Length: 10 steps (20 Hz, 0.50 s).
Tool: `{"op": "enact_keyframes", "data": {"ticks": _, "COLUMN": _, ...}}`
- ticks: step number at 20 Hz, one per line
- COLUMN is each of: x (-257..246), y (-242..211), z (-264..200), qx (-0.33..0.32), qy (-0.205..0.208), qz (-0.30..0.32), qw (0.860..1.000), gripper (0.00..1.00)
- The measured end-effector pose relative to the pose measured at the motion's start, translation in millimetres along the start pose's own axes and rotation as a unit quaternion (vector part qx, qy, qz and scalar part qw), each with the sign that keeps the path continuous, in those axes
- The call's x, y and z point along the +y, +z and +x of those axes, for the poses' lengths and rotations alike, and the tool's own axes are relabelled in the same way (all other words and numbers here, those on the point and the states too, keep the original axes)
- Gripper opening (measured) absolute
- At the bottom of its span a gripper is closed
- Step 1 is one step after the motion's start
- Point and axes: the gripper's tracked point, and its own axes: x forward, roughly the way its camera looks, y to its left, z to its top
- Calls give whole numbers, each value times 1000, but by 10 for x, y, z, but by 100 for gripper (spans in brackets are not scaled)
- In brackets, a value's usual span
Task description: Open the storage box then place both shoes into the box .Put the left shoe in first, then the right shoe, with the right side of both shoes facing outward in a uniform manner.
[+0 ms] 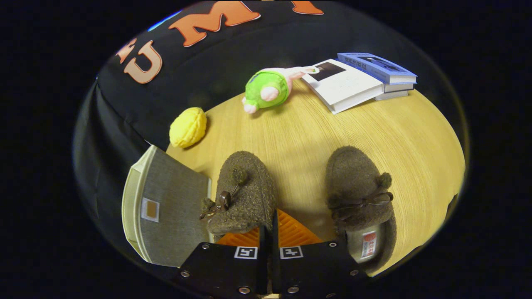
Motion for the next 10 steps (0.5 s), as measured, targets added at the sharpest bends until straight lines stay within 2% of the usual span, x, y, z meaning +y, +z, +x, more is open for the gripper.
{"op": "enact_keyframes", "data": {"ticks": 10, "x": 1432, "y": 453, "z": -705, "qx": -43, "qy": 102, "qz": -28, "qw": 993, "gripper": 5}}
